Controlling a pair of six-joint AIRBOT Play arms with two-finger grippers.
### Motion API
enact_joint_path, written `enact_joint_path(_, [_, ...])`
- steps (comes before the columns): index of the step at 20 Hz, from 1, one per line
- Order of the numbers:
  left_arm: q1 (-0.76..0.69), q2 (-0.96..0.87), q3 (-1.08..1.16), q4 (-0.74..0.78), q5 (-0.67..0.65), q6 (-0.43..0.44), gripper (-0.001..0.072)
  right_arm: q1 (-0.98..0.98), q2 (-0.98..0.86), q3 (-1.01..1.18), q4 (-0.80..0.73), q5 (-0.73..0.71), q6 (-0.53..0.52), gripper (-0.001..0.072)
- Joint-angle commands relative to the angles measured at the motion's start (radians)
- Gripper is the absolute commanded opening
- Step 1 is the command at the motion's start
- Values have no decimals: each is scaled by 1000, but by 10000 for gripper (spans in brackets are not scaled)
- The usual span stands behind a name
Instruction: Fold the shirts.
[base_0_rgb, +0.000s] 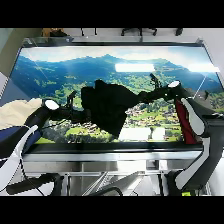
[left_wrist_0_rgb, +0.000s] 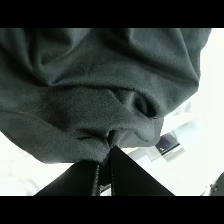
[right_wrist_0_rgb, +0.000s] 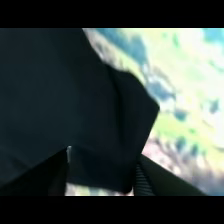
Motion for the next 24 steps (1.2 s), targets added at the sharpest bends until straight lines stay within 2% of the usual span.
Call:
enact_joint_path(1, [15, 0, 8, -2, -32, 10, 23, 4, -21, 0, 122, 11, -72, 91])
enact_joint_path(3, [15, 14, 8, -3, -34, 25, 23, 2, -11, 11, 171, 101, -99, 22])
enact_joint_path(7, [15, 195, 136, 8, -108, 24, 21, -23, 133, 94, 197, 261, -98, 25])
enact_joint_path(10, [37, 381, 448, 62, -198, -37, 21, -76, 350, 246, 297, 322, -71, 26])
enact_joint_path(14, [138, 521, 1007, 79, -255, -66, 20, -137, 637, 461, 257, 303, -61, 25])
enact_joint_path(17, [212, 543, 1226, 77, -296, -73, 20, -136, 788, 510, 162, 208, -61, 25])
enact_joint_path(20, [254, 555, 1149, 63, -303, -73, 20, -137, 835, 509, 104, 167, -76, 25])
enact_joint_path(24, [183, 483, 898, 63, -322, -61, 22, -134, 678, 508, 101, 251, -11, 26])
